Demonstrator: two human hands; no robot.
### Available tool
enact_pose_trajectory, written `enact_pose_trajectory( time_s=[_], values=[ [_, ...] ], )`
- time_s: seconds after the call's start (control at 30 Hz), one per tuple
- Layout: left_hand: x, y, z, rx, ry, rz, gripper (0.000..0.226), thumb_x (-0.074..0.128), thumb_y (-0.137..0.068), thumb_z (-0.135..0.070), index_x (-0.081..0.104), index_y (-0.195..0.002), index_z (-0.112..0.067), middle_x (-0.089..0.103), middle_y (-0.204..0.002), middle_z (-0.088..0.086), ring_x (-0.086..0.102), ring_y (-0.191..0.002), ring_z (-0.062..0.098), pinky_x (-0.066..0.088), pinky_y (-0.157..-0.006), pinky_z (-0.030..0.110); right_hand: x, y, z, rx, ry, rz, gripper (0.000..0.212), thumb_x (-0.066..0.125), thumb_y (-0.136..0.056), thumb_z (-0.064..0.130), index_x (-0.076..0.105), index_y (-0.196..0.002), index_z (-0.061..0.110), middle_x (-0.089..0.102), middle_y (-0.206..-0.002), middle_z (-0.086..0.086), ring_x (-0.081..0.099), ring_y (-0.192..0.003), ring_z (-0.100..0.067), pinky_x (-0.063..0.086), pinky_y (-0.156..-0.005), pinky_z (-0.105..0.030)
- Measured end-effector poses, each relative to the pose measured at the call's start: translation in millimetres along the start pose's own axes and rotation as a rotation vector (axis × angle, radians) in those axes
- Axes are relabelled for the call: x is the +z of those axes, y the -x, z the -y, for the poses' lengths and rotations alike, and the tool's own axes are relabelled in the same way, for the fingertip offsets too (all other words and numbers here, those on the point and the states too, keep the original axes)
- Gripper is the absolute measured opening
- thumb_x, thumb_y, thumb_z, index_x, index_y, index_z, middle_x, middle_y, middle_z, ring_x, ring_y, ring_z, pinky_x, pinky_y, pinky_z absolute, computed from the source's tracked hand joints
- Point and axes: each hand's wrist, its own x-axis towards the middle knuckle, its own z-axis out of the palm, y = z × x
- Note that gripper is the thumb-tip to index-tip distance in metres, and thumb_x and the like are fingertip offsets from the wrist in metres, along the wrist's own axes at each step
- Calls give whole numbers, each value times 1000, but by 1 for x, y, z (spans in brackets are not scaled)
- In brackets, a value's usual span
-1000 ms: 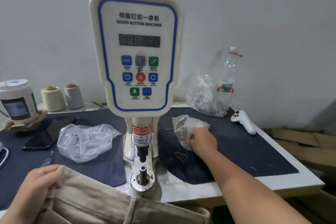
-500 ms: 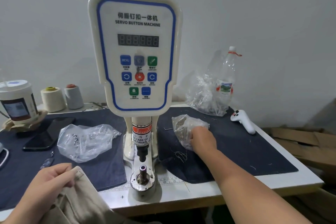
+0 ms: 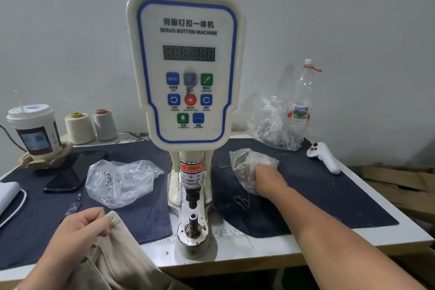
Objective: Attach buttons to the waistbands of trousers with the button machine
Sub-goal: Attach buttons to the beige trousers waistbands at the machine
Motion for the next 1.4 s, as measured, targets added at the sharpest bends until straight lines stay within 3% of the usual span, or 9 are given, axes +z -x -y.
enact_pose_trajectory(
  time_s=[0.1,0.2,0.3,0.37,0.7,0.83,0.93,1.2,1.4],
  values=[
    [0,4,-5,-1,1,-19,32,66,-67,-14,44,-45,-16,30,-54,4,23,-49,9,15,-41,19,5,-4,-4,107,-92,-6,27,51,-95,16,63,-118,8,62,-122,-13,58,-113,-29,46,-90,-33],
    [1,5,-8,-7,16,-13,32,67,-67,-12,44,-44,-16,30,-54,4,24,-48,9,15,-40,19,14,-5,-9,222,-137,95,39,49,-100,24,49,-135,7,49,-140,-10,46,-130,-24,36,-102,-30],
    [1,4,-2,-15,-5,-12,44,61,-83,8,46,-47,-14,34,-49,1,25,-45,7,15,-39,17,28,-1,-13,127,-142,-76,32,48,-97,19,60,-121,3,58,-127,-16,55,-116,-27,38,-79,-28],
    [2,3,0,-12,-26,-17,44,60,-86,8,46,-49,-12,38,-47,-1,26,-44,7,17,-39,16,33,4,-14,60,-114,-204,24,50,-95,16,66,-106,3,62,-114,-11,60,-101,-26,37,-71,-26],
    [4,4,0,16,-37,-40,44,60,-88,5,44,-51,-10,41,-47,-3,27,-43,5,19,-39,15,34,8,-12,17,-111,-297,19,51,-94,10,69,-99,12,63,-110,-6,63,-94,-23,48,-75,-29],
    [4,5,-6,30,-8,-15,45,73,-79,-11,42,-47,-17,41,-49,0,27,-45,8,18,-39,16,33,7,-10,21,-104,-268,21,49,-94,8,63,-109,12,60,-116,-6,61,-100,-24,50,-78,-33],
    [3,7,-11,32,3,3,30,61,-65,-30,42,-45,-18,43,-52,3,27,-48,12,19,-40,16,33,8,-9,16,-97,-278,23,48,-95,8,58,-115,12,56,-121,-6,59,-105,-23,50,-81,-35],
    [3,6,-7,47,-7,-2,36,68,-70,-27,43,-45,-18,46,-52,3,27,-47,8,19,-40,16,34,10,-11,-38,-101,-274,22,48,-96,11,58,-115,13,53,-124,-3,52,-112,-21,48,-88,-37],
    [4,6,-6,53,-21,-20,30,59,-64,-33,43,-45,-18,49,-52,3,29,-48,11,20,-40,17,35,17,-6,-53,22,-364,26,43,-96,6,61,-113,14,54,-121,-2,54,-108,-20,48,-79,-32]
  ],
)
